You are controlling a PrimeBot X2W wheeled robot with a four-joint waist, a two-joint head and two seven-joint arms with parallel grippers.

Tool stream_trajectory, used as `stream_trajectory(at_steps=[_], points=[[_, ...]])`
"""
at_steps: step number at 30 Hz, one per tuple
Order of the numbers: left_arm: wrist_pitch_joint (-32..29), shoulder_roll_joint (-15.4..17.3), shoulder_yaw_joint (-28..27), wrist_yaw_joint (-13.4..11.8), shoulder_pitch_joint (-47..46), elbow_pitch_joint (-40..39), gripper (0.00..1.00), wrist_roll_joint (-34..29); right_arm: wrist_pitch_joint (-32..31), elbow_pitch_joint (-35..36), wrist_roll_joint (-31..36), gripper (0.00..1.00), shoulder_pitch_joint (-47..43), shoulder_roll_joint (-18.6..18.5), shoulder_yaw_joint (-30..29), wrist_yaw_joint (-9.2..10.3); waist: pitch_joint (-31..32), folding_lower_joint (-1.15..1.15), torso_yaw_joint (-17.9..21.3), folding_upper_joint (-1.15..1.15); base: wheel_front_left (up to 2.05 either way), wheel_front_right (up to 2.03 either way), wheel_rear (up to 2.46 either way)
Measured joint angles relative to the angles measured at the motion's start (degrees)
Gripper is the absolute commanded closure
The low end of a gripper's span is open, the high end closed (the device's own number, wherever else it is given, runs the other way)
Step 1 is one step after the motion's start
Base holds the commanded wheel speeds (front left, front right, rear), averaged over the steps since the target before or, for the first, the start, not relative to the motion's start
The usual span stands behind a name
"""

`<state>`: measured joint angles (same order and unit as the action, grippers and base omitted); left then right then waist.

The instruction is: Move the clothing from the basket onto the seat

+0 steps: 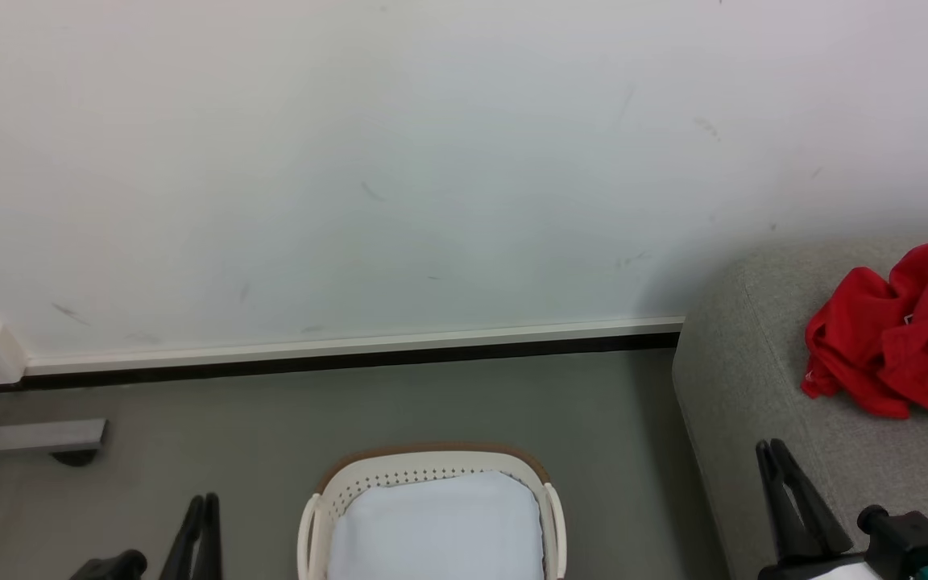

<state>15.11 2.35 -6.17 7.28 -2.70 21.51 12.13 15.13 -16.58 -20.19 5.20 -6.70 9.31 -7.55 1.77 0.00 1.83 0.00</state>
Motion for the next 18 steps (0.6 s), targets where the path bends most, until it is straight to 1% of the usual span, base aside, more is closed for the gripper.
stream_trajectory(at_steps=[3, 18], points=[[-0.9, -0.3, -0.2, 0.0, 0.6, 1.0, 1.00, 0.9, -0.5, -0.7, -1.3, 1.00, -0.9, 0.2, -0.1, 0.00, 0.0, 0.00, 0.0, 0.00, 0.00, 0.00, 0.00], [-4.8, -0.3, -0.2, 0.0, 0.4, -0.5, 1.00, 16.8, -4.6, -0.3, -15.4, 1.00, -0.8, 0.9, -2.8, 0.00, -0.3, 0.00, -0.2, 0.00, 0.00, 0.00, 0.00]])
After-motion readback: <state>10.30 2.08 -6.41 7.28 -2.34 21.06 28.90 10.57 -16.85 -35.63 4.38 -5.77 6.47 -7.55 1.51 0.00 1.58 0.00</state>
